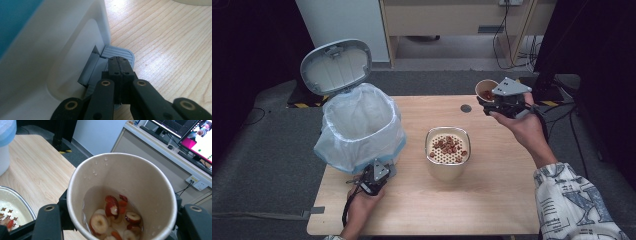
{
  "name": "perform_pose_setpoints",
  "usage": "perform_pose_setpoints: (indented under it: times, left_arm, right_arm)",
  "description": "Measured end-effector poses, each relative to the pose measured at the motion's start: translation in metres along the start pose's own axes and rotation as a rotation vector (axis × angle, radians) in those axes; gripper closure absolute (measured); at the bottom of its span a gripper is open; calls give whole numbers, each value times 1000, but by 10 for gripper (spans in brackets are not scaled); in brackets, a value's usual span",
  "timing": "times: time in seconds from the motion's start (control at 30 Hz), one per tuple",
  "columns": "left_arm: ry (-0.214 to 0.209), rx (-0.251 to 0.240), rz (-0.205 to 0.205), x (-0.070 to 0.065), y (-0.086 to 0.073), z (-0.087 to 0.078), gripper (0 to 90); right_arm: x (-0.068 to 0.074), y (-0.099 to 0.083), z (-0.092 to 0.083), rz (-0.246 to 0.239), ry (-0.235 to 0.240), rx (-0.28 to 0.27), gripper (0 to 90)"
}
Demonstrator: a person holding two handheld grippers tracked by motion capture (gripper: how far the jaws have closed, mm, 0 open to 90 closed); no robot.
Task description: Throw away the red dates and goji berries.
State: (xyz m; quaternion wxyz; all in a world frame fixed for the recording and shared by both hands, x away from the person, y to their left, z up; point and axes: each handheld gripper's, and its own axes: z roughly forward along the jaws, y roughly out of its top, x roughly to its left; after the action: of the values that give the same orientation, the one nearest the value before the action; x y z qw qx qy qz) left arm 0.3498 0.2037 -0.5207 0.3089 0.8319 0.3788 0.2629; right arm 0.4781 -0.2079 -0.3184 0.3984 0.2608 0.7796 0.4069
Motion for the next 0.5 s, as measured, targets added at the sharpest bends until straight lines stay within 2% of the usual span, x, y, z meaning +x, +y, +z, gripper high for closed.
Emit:
perform_pose_setpoints:
  times: [0.2,0.5]
  left_arm:
    - [-1,0,-1,0,0,0,898]
    - [-1,-1,1,0,0,0,898]
  right_arm:
    - [9,4,1,-43,17,-1,346]
    - [20,9,2,-95,15,-1,345]
